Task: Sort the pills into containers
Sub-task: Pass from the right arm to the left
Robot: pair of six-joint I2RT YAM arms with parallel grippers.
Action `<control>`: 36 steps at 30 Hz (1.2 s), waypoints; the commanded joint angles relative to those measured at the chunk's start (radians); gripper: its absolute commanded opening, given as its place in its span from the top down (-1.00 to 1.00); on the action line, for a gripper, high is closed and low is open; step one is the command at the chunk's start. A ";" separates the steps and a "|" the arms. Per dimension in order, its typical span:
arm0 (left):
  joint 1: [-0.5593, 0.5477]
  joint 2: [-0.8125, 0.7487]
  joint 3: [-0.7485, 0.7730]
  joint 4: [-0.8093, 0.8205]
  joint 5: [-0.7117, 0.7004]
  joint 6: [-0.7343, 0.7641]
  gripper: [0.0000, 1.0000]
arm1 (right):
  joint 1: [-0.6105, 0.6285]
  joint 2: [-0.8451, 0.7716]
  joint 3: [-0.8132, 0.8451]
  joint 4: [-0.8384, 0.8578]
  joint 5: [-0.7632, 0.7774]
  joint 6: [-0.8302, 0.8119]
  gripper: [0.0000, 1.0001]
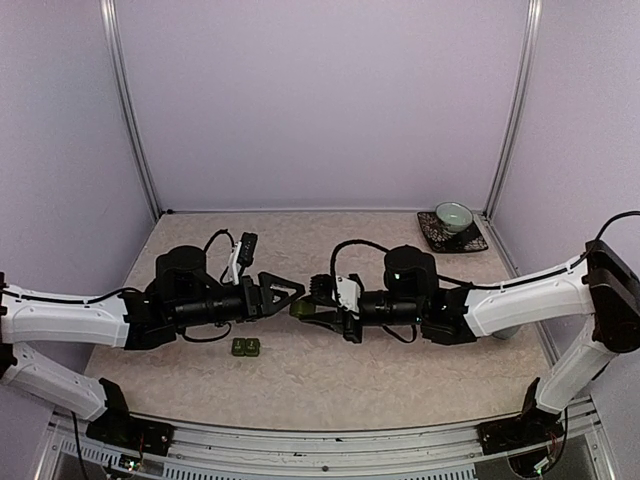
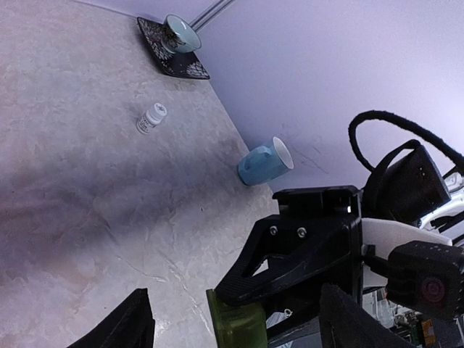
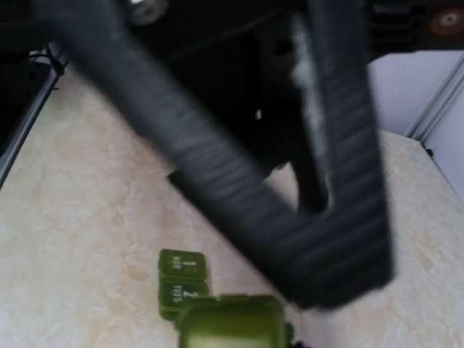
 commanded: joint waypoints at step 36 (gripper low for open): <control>-0.063 -0.009 0.033 -0.144 -0.181 0.304 0.83 | -0.001 -0.033 0.112 -0.246 -0.081 0.187 -0.97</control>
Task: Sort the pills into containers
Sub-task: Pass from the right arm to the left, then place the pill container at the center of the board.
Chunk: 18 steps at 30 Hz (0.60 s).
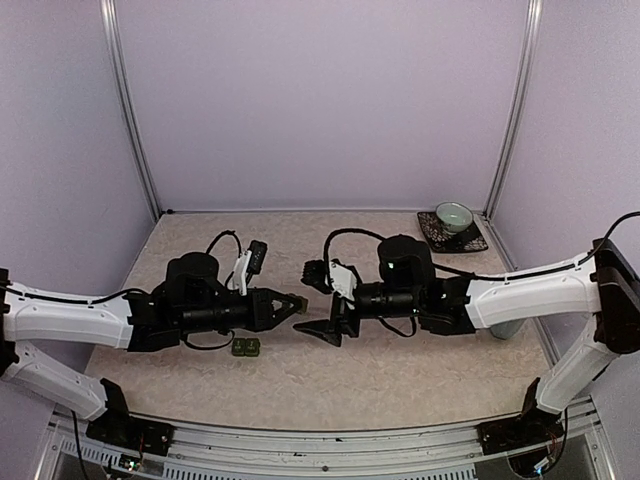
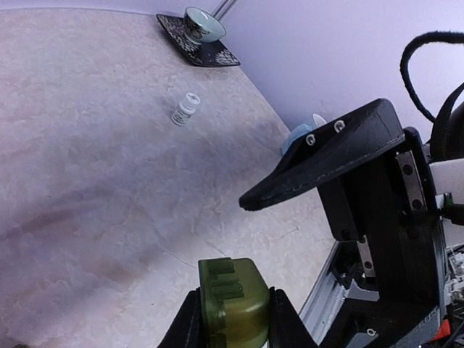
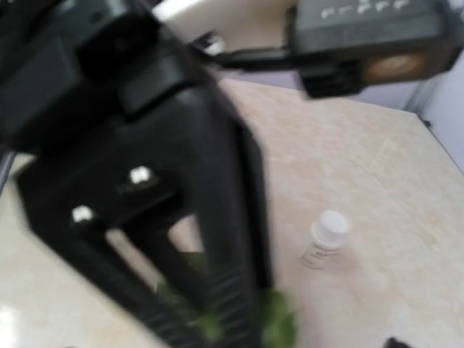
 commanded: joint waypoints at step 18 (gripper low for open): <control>-0.378 -0.027 -0.025 -0.015 -0.988 0.672 0.80 | -0.197 -0.122 0.075 -0.100 -0.381 1.059 -1.00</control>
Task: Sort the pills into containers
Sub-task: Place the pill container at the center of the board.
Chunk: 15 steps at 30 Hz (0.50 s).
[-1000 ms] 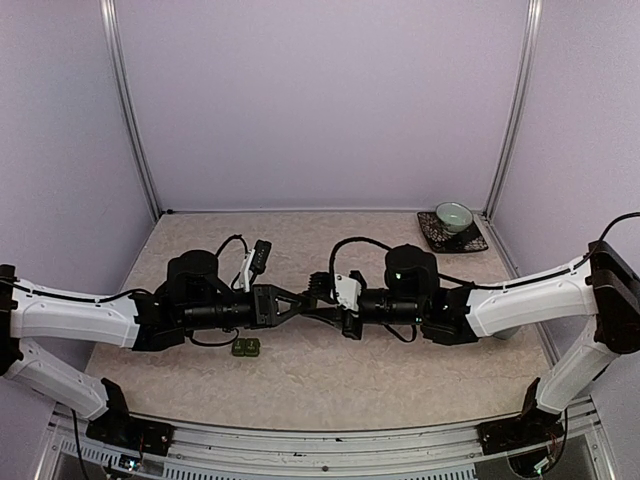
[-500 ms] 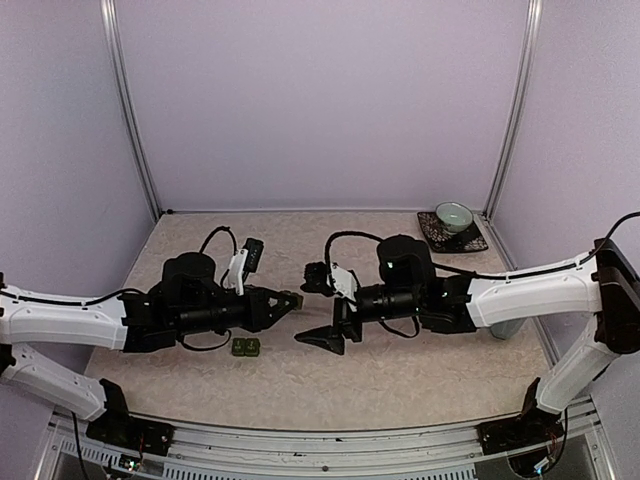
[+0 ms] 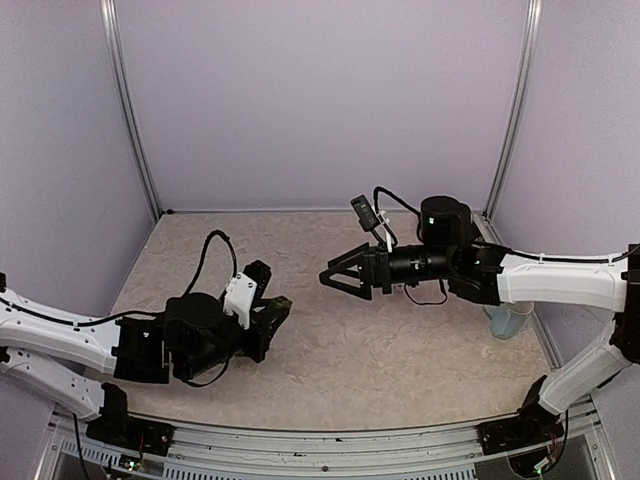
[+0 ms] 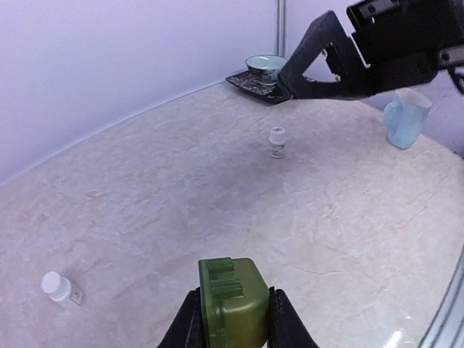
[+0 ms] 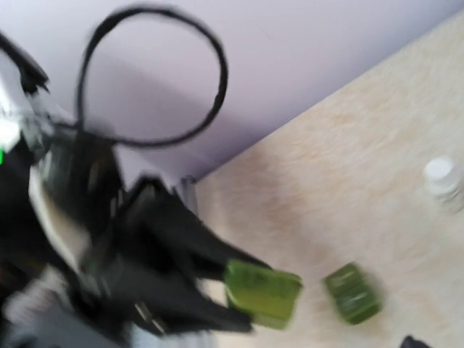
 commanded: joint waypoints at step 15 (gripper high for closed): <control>-0.325 0.282 -0.066 0.686 -0.698 0.796 0.82 | 0.036 0.141 0.042 0.014 0.007 0.561 -0.61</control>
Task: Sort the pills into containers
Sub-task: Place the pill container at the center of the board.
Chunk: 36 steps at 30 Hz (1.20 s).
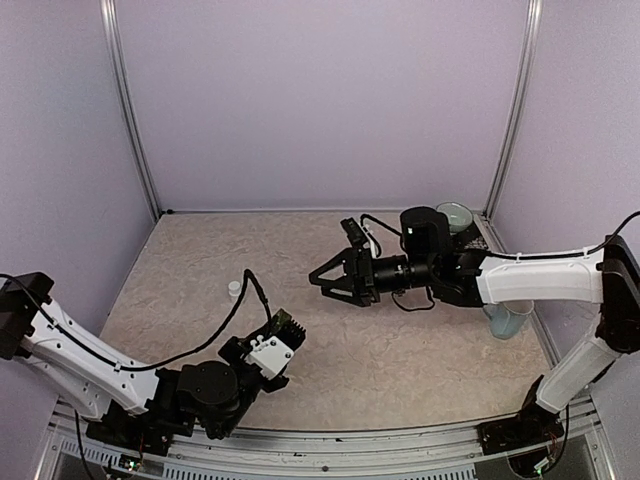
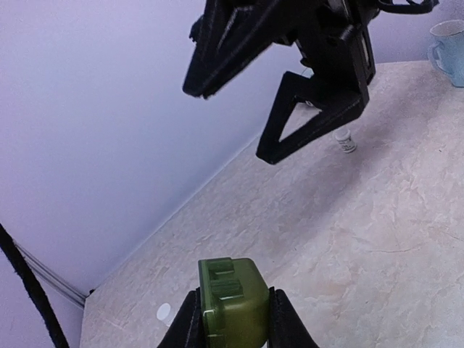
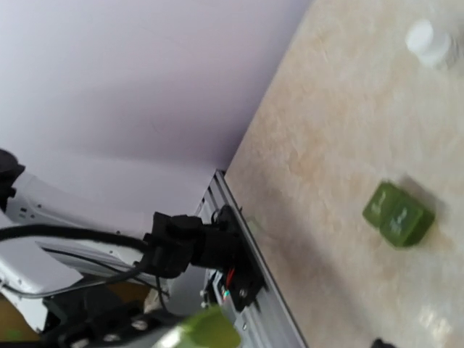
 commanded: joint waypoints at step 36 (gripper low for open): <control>0.090 0.443 0.208 -0.220 0.122 -0.061 0.67 | -0.229 -0.118 -0.233 -0.118 0.192 0.024 -0.43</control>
